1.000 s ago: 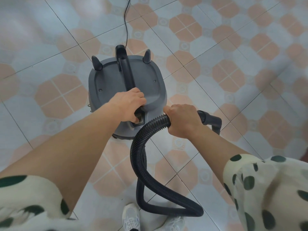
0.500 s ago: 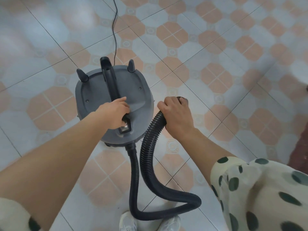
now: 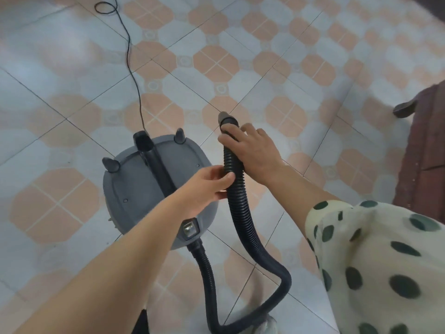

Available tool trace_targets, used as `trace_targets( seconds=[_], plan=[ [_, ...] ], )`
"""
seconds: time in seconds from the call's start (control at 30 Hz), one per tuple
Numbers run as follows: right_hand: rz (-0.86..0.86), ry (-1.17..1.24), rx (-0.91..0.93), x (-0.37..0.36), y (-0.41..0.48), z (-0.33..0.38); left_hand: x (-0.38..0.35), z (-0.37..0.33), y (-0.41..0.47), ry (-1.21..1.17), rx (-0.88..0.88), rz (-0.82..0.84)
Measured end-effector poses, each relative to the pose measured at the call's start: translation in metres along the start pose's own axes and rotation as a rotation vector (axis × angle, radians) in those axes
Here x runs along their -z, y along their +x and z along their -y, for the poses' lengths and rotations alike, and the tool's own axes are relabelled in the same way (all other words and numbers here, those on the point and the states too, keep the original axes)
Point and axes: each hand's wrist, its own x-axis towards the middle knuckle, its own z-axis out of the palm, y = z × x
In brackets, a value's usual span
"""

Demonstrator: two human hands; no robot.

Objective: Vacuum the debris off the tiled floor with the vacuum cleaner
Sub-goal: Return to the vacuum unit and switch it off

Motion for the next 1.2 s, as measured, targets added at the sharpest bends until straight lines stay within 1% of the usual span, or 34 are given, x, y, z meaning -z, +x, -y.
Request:
trace_targets(
  seconds=[0.03,0.1,0.17,0.2,0.23,0.27,0.3,0.33,0.4,0.43,0.47,0.5,0.53,0.57,0.6,0.67,0.7,0.73,0.77,0.8,0.9,0.93,1.03,1.13,1.2],
  plan=[
    [0.024,0.057,-0.065,0.002,0.006,0.002,0.008,-0.007,0.003,0.003,0.009,0.008],
    [0.103,0.247,-0.271,0.006,0.000,0.005,0.015,-0.017,0.007,0.004,0.024,-0.022],
    [0.265,0.650,-0.566,0.016,-0.008,0.018,0.030,-0.035,0.012,-0.002,0.040,-0.063],
    [0.343,0.864,-0.674,0.021,-0.015,0.027,0.036,-0.042,0.015,-0.029,0.037,-0.088],
    [0.413,1.015,-0.730,0.025,-0.019,0.038,0.043,-0.048,0.017,-0.061,0.027,-0.108],
    [0.461,1.055,-0.754,0.026,-0.021,0.048,0.046,-0.055,0.019,-0.096,0.027,-0.116],
    [0.470,1.025,-0.765,0.024,-0.022,0.058,0.049,-0.061,0.021,-0.122,0.034,-0.112],
    [0.435,0.934,-0.782,0.020,-0.020,0.067,0.051,-0.064,0.021,-0.140,0.043,-0.105],
    [0.311,0.693,-0.853,0.015,-0.011,0.074,0.059,-0.068,0.020,-0.131,0.083,-0.086],
    [0.269,0.607,-0.879,0.015,-0.007,0.075,0.066,-0.069,0.018,-0.063,0.104,-0.076],
    [0.256,0.539,-0.879,0.014,-0.003,0.075,0.075,-0.069,0.016,0.065,0.114,-0.074],
    [0.266,0.476,-0.856,0.015,-0.001,0.073,0.087,-0.069,0.013,0.255,0.109,-0.073],
    [0.283,0.418,-0.832,0.016,0.001,0.070,0.100,-0.069,0.010,0.504,0.095,-0.053],
    [0.293,0.376,-0.829,0.017,0.003,0.069,0.115,-0.068,0.007,0.807,0.087,0.002],
    [0.293,0.343,-0.833,0.018,0.004,0.068,0.127,-0.065,0.004,1.121,0.063,0.092],
    [0.278,0.322,-0.844,0.017,0.007,0.070,0.143,-0.059,0.000,1.707,-0.049,0.357],
    [0.268,0.315,-0.845,0.017,0.009,0.071,0.148,-0.052,0.001,1.933,-0.100,0.493],
    [0.262,0.306,-0.847,0.013,0.011,0.072,0.151,-0.046,0.003,2.085,-0.133,0.576],
    [0.252,0.298,-0.856,0.012,0.012,0.072,0.153,-0.042,0.005,2.172,-0.176,0.598],
    [0.247,0.296,-0.875,0.009,0.012,0.072,0.154,-0.036,0.010,2.212,-0.244,0.597],
    [0.238,0.300,-0.939,-0.003,0.016,0.069,0.166,-0.023,0.024,2.187,-0.639,0.556],
    [0.233,0.295,-0.948,-0.006,0.016,0.067,0.170,-0.022,0.026,2.159,-0.731,0.547],
    [0.207,0.290,-0.973,-0.014,0.018,0.051,0.183,-0.013,0.033,2.097,-0.836,0.552],
    [0.189,0.284,-0.994,-0.018,0.022,0.027,0.183,-0.012,0.038,2.100,-0.867,0.529],
    [0.189,0.277,-1.005,-0.020,0.024,0.010,0.179,-0.011,0.043,2.098,-0.846,0.507]
  ],
)
